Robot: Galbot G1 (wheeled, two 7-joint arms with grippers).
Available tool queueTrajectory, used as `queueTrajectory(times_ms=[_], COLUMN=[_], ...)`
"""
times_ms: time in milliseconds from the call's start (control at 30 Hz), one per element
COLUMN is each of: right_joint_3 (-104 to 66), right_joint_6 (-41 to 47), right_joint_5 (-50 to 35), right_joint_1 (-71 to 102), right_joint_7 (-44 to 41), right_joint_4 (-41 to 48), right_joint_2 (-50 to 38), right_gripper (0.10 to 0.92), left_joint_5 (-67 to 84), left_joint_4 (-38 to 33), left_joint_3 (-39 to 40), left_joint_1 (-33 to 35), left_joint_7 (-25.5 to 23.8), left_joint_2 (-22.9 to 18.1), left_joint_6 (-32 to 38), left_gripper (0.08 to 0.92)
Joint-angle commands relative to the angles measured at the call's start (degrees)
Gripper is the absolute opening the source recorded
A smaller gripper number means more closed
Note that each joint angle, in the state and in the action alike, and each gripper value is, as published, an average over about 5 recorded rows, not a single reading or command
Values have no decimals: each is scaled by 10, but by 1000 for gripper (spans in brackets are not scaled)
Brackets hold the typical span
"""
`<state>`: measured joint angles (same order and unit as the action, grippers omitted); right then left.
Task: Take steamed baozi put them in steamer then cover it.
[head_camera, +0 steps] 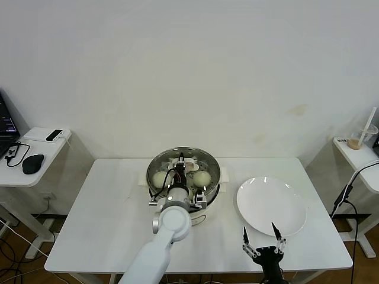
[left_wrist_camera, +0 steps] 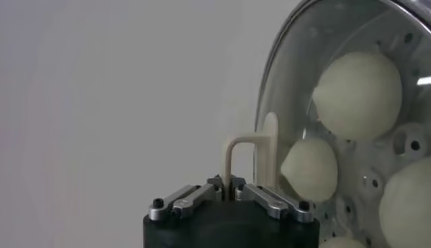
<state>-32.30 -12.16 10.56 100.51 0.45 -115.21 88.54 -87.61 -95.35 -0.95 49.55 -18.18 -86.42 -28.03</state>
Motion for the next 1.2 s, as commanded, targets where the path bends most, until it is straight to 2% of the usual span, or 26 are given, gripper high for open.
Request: queueTrajectory(times_ms=[33, 133, 367, 667, 833, 900, 1000, 1200], right_joint_3=[1, 3, 4, 2, 0, -1, -11, -34], right_joint_6=[-2, -3, -4, -4, -7, -10, -18, -32], right_joint_5=[1, 1, 5, 5, 2, -3, -18, -56], right_joint_1=[1, 1, 0, 1, 1, 1, 3, 11], right_joint_7=[0, 0, 0, 0, 1, 1, 0, -6], right_joint_4=[2, 2, 6, 11, 19, 21, 24, 19], right_joint_2=[-1, -1, 0, -2, -7, -11, -24, -61], right_gripper=[823, 823, 823, 823, 823, 823, 823, 823], left_joint_5=[10, 13, 20, 66, 133, 191, 331, 721], left_joint_4=[-3, -17, -90, -182, -237, -267, -301, -296], left_joint_3=[0, 1, 5, 1, -22, -32, -55, -176], left_joint_1=[5, 12, 46, 117, 162, 186, 234, 349], left_joint_7=[8, 10, 13, 26, 60, 80, 142, 239], left_joint_2=[-4, -3, 15, 61, 92, 103, 112, 97], left_joint_6=[1, 1, 5, 22, 47, 57, 91, 272], left_gripper=[134, 175, 372, 632, 773, 806, 820, 823])
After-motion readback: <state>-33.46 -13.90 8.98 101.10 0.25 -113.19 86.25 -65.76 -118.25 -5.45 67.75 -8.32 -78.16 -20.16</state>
